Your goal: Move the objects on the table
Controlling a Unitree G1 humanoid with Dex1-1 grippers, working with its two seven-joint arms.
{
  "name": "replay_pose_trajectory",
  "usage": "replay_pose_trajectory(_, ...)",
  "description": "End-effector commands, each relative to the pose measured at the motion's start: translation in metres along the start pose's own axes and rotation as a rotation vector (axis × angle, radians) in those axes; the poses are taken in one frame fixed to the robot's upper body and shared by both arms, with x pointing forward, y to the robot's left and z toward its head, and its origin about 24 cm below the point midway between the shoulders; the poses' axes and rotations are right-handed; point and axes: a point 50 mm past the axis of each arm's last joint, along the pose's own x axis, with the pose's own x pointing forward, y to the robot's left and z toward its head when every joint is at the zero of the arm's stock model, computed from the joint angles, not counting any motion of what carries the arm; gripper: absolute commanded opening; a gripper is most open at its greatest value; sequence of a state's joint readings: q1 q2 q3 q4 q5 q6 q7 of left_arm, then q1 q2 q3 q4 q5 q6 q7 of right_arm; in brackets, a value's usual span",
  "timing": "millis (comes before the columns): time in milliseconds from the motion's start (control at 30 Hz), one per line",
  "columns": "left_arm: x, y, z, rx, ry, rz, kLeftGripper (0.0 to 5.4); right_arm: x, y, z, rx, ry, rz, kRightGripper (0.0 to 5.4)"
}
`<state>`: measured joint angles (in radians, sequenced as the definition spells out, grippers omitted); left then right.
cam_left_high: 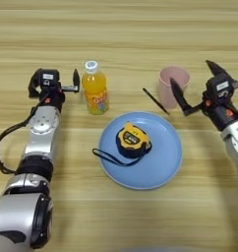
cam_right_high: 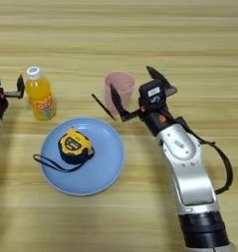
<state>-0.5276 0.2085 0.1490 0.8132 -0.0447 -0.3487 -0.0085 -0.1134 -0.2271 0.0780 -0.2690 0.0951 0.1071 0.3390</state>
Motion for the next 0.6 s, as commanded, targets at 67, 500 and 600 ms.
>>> replay_pose_trajectory(67,-0.001,-0.003,-0.001,0.006,0.014,-0.005,5.35,-0.003,0.029,-0.012,0.078,0.089,0.181,5.40)
replay_pose_trajectory(500,-0.003,-0.006,0.000,0.004,0.014,-0.004,5.35,-0.003,0.071,-0.050,0.143,0.248,0.388,5.40)
replay_pose_trajectory(600,-0.003,-0.006,0.000,0.006,0.013,-0.005,5.35,-0.003,0.074,-0.054,0.160,0.272,0.391,5.40)
